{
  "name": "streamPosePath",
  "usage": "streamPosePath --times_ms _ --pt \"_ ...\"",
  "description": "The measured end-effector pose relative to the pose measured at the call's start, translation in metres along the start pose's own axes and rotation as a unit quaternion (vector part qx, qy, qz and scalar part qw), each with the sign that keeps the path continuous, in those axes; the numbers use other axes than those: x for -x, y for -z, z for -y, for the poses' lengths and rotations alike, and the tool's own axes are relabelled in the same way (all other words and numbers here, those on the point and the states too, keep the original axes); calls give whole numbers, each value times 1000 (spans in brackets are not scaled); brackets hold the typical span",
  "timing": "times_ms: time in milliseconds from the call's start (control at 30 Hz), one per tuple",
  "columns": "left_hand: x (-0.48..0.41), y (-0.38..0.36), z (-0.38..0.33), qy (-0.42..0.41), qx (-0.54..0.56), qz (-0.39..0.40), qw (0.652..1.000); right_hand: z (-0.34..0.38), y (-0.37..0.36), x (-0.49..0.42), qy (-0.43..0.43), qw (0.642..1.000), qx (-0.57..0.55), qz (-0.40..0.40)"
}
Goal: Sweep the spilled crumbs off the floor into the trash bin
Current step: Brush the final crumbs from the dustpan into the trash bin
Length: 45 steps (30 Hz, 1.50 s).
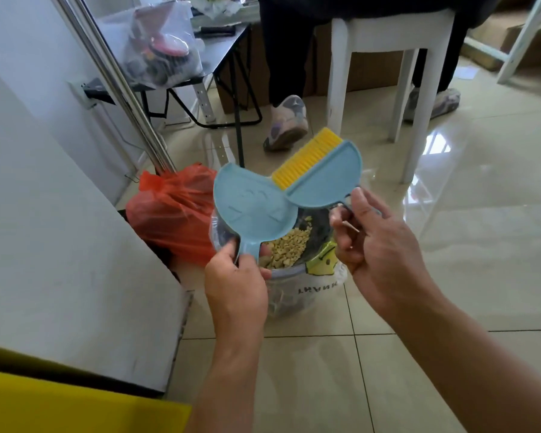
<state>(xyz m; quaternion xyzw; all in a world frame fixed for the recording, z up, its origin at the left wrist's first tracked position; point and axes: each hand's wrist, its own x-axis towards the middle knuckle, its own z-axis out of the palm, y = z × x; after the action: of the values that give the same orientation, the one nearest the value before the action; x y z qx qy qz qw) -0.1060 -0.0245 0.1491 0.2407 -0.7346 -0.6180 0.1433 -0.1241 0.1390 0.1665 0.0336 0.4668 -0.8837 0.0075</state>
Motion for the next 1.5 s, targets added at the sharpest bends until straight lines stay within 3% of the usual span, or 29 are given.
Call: streamPosePath --times_ms 67,167,367,667,933,1033,1167,1400,1500 --pt "4 -1 -4 52 34 26 998 -5 -2 1 18 994 103 24" --pt "6 1 -5 67 41 26 997 -13 -2 0 63 950 304 35" --pt "4 2 -1 93 53 46 993 -18 8 0 141 886 442 0" --pt "5 3 6 104 35 43 993 -20 4 12 150 860 487 8" --pt "12 5 4 52 5 34 998 -30 3 16 162 836 524 -17" --pt "15 4 3 50 8 47 998 -30 6 15 158 796 583 -25" --pt "16 3 3 24 2 45 999 -26 6 14 163 778 607 -4" --pt "19 0 5 7 2 38 999 -33 9 20 147 788 598 -2" --pt "17 3 9 28 15 23 999 -33 12 23 132 819 558 5"
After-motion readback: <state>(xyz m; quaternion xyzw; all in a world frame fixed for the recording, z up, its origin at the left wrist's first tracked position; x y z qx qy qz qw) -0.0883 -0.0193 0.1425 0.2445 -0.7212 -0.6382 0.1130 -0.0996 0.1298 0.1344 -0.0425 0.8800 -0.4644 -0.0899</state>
